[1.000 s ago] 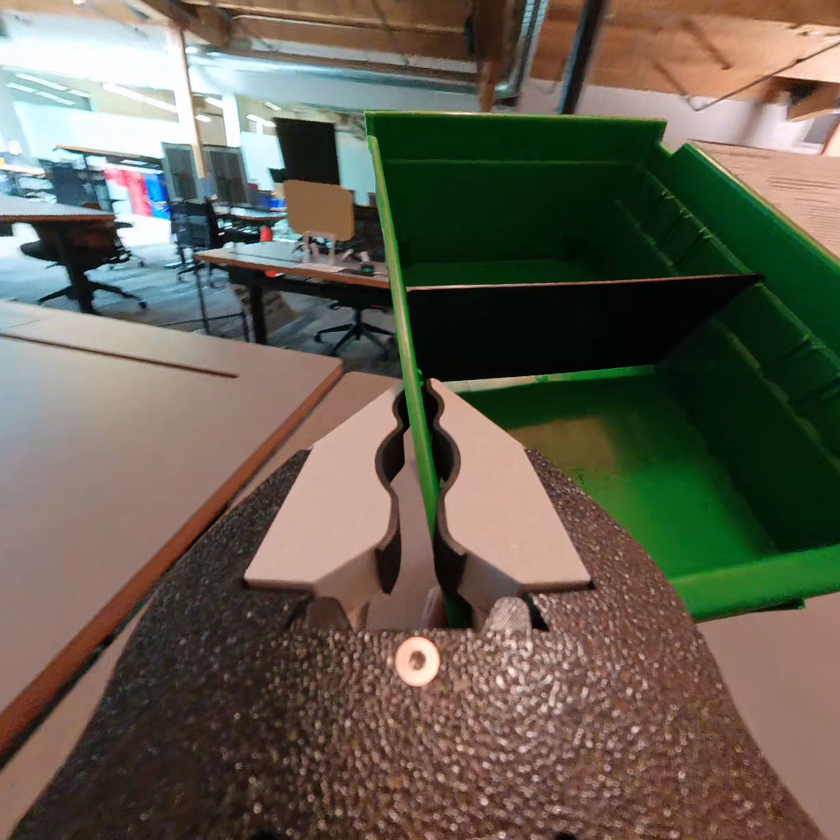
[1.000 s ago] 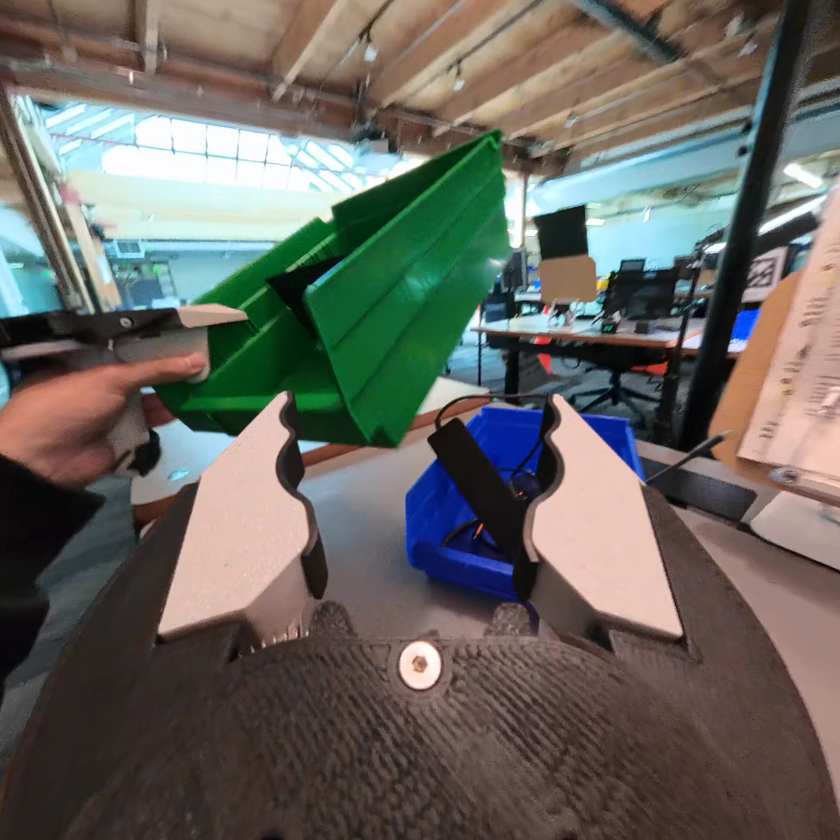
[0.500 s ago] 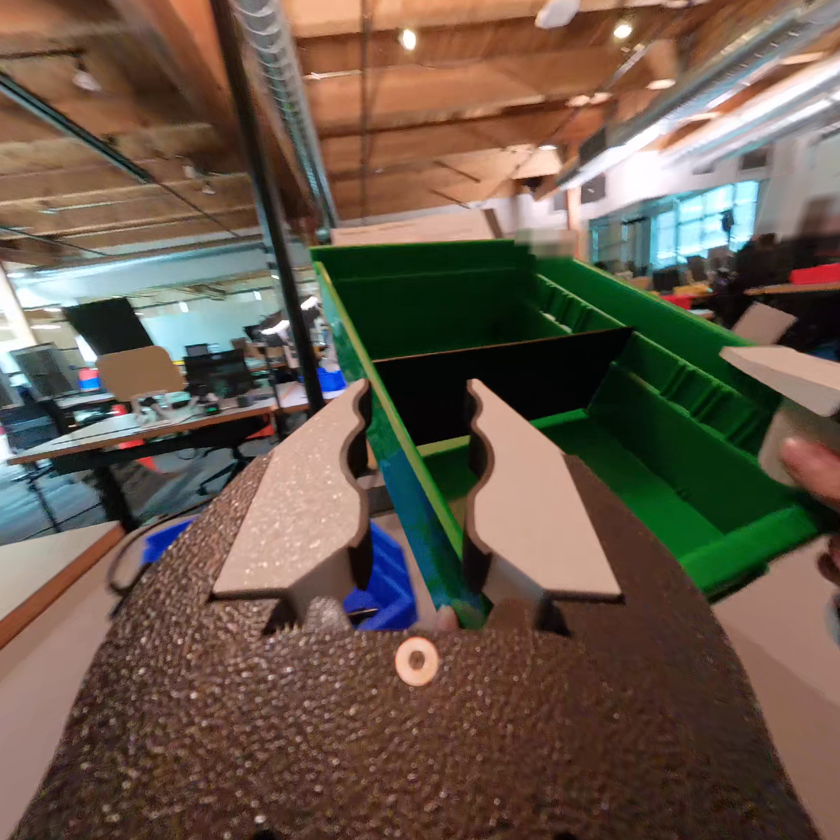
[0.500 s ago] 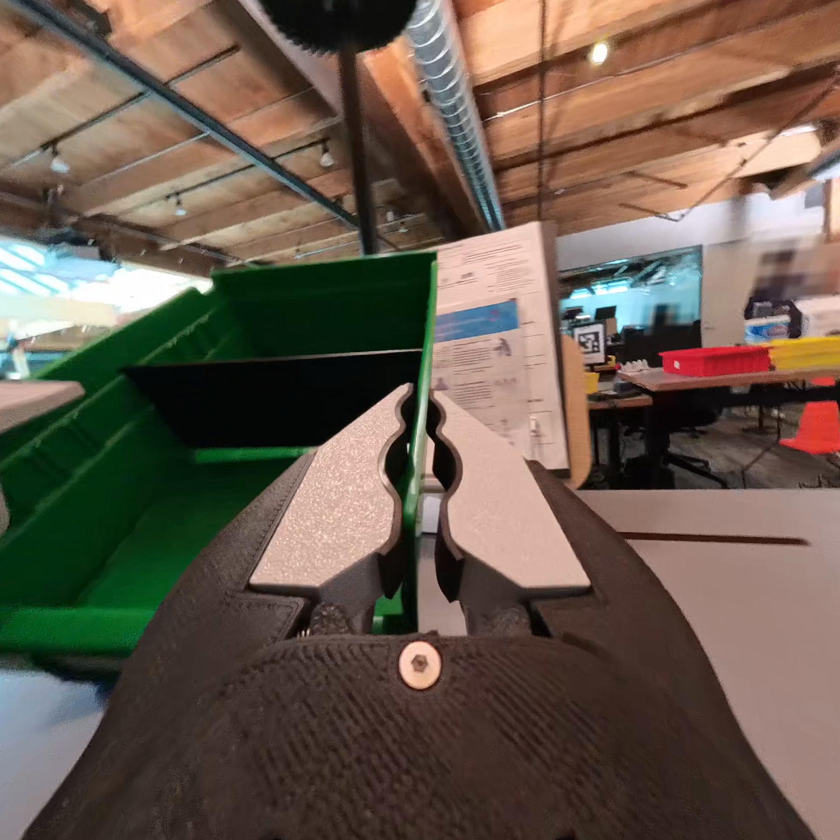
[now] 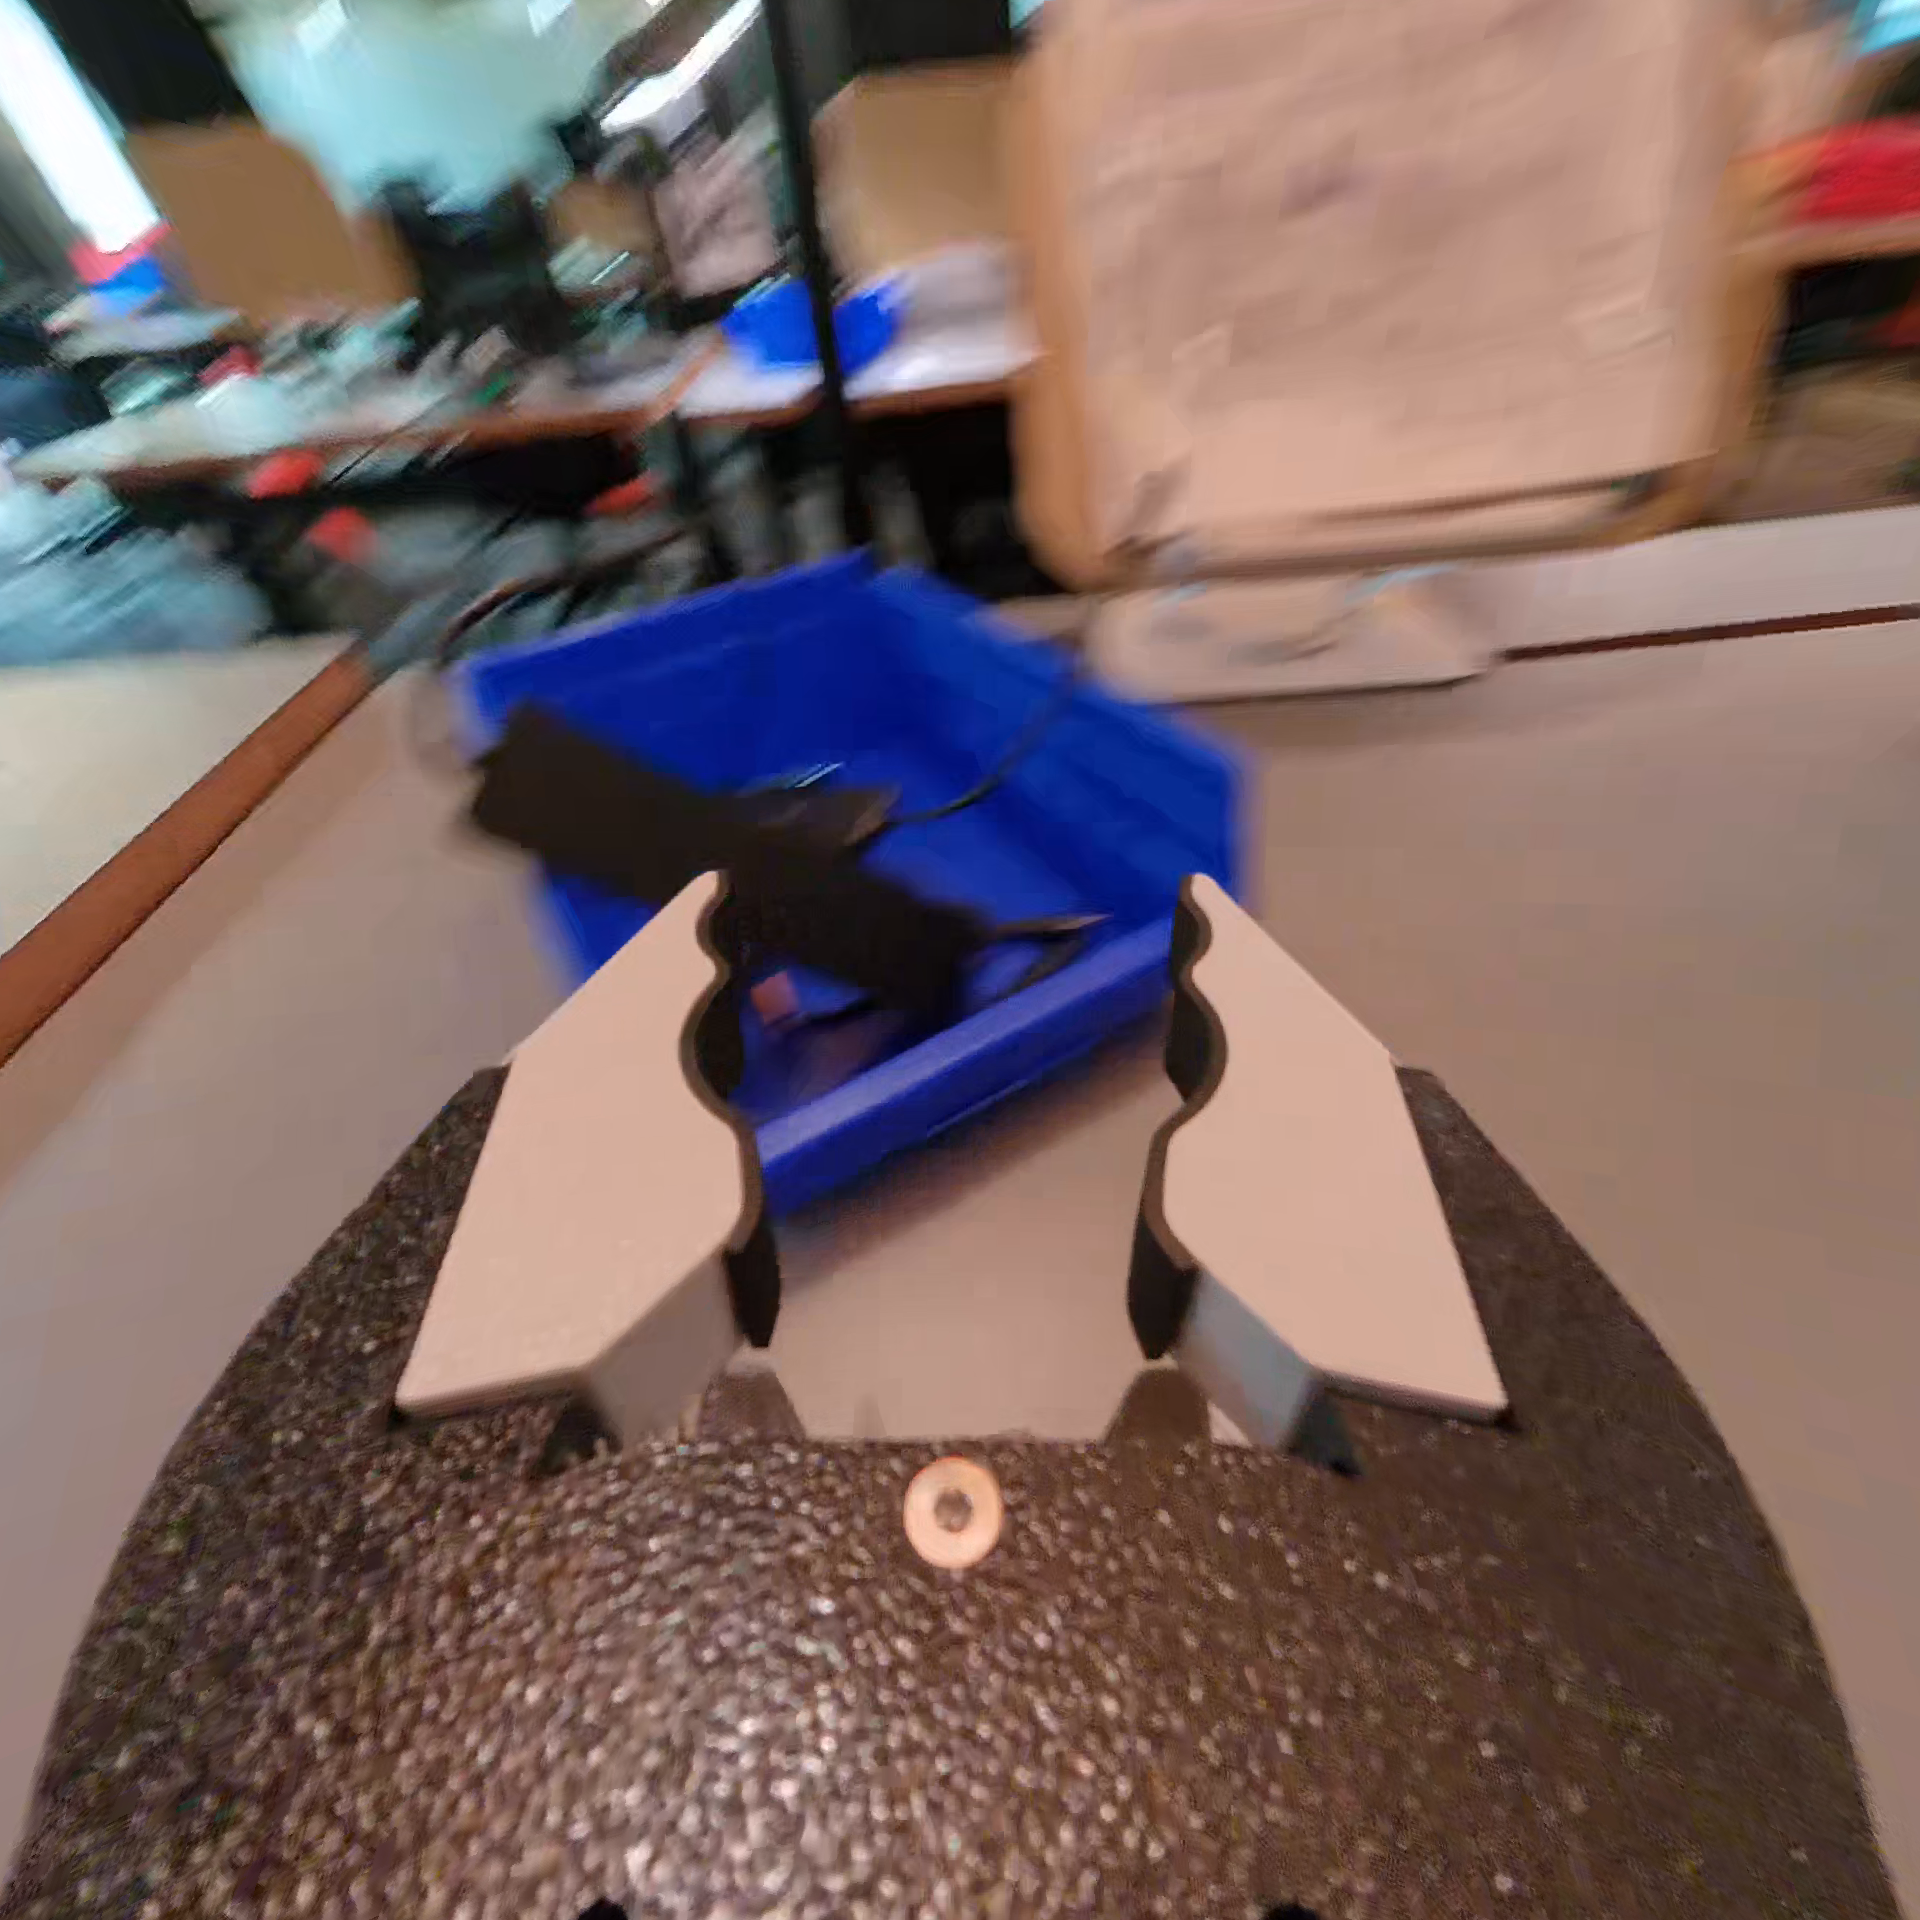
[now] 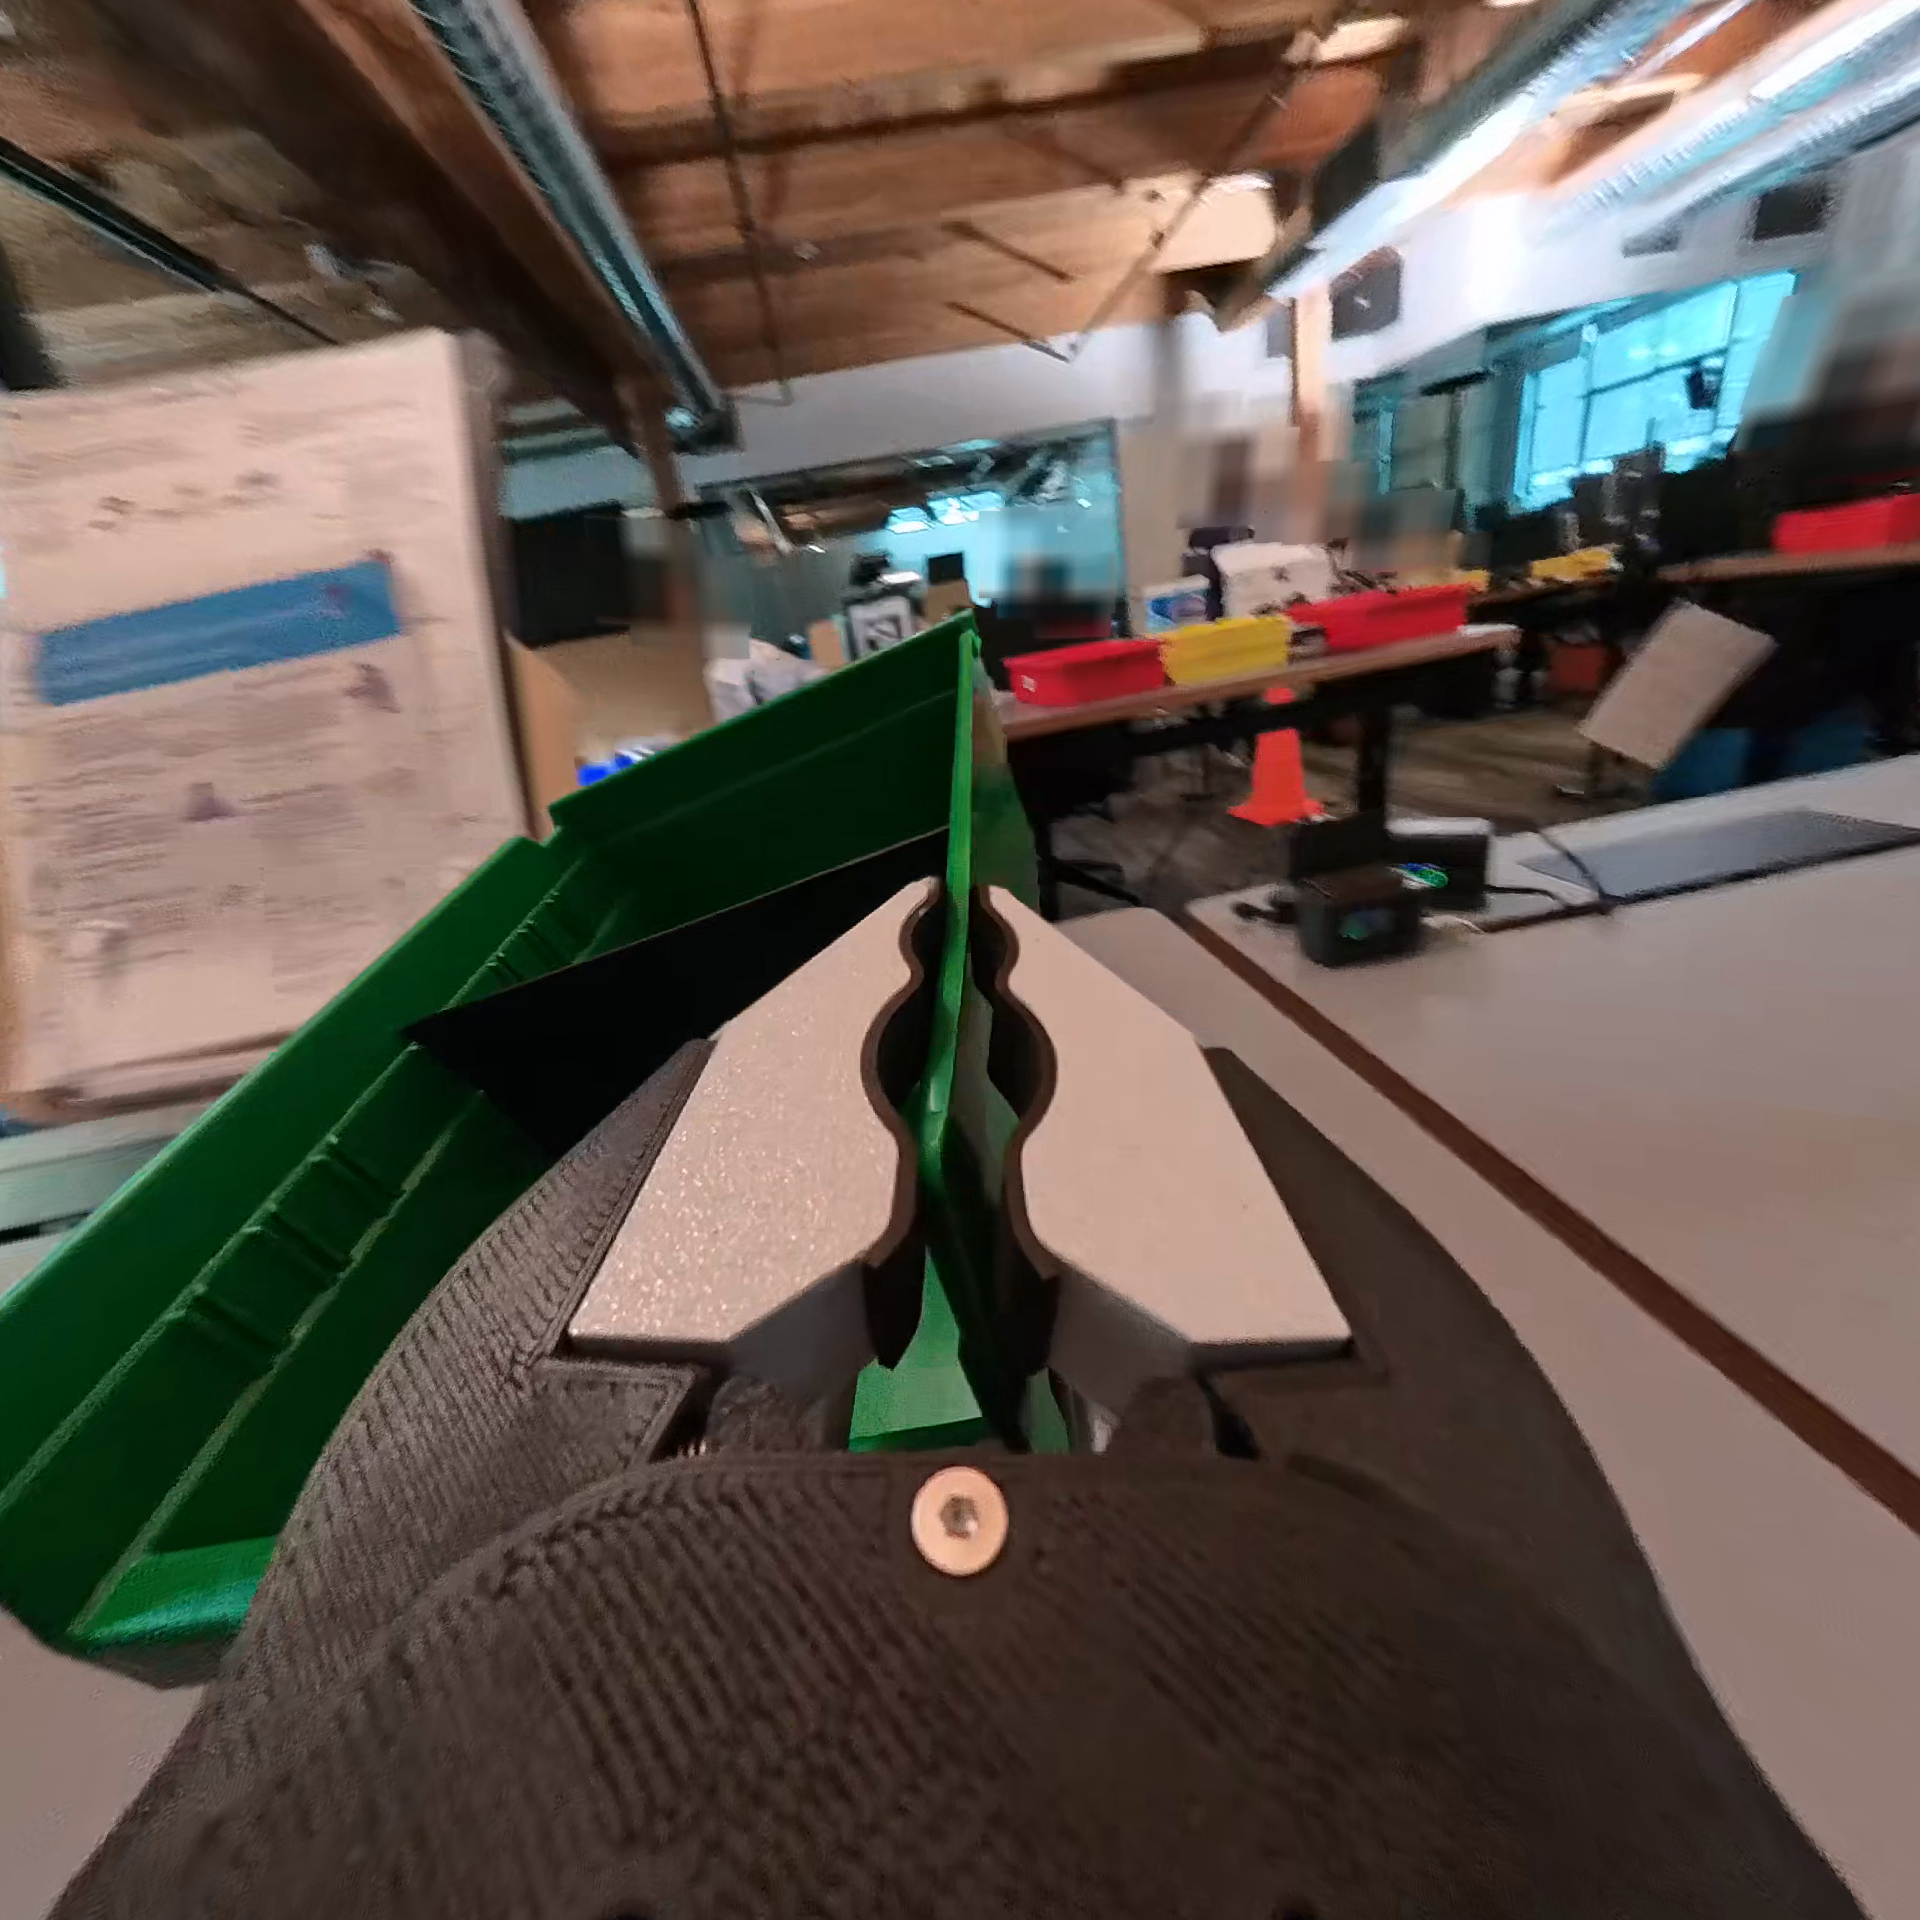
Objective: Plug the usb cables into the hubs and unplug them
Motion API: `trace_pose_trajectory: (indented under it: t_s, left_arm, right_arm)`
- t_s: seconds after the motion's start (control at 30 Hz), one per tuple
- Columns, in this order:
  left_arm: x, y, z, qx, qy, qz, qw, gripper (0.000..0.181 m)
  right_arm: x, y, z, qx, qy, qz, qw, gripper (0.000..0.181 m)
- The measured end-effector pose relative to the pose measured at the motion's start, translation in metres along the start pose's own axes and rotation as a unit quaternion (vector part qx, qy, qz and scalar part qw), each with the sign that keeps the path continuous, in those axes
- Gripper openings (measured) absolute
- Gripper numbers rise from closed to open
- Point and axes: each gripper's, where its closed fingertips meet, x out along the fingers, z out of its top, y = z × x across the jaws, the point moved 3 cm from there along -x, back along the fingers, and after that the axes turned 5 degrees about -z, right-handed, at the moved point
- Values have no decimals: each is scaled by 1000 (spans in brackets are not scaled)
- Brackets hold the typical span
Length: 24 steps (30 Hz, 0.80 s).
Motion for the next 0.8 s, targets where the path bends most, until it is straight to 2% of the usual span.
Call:
trace_pose_trajectory:
  t_s: [0.03,0.1,0.17,0.23,0.3,0.4,0.47,0.57,0.63,0.8]
  left_arm:
    - [5,32,-17,-18,29,50,998,89]
    - [15,72,-47,-79,83,89,989,100]
    - [27,82,-61,-150,98,63,982,97]
    - [39,86,-62,-173,86,53,980,81]
    - [49,84,-58,-155,85,44,983,66]
    - [56,93,-62,-43,126,88,987,32]
    - [57,101,-63,-2,133,104,986,13]
    - [54,124,-65,12,134,108,985,6]
    - [54,140,-66,10,132,97,986,6]
    - [53,158,-67,5,140,15,990,5]
  right_arm:
    - [6,-15,-6,-7,8,-14,1000,2]
    - [14,-41,-21,-10,32,-38,999,2]
    - [22,-61,-39,10,55,-58,997,3]
    - [29,-75,-57,30,76,-77,994,3]
    - [37,-83,-71,32,94,-87,991,3]
    - [48,-88,-78,54,98,-84,990,3]
    - [57,-94,-84,53,108,-82,989,2]
    - [68,-107,-100,35,142,-75,986,2]
    - [73,-109,-102,28,138,-34,989,2]
    - [79,-115,-102,14,159,24,987,3]
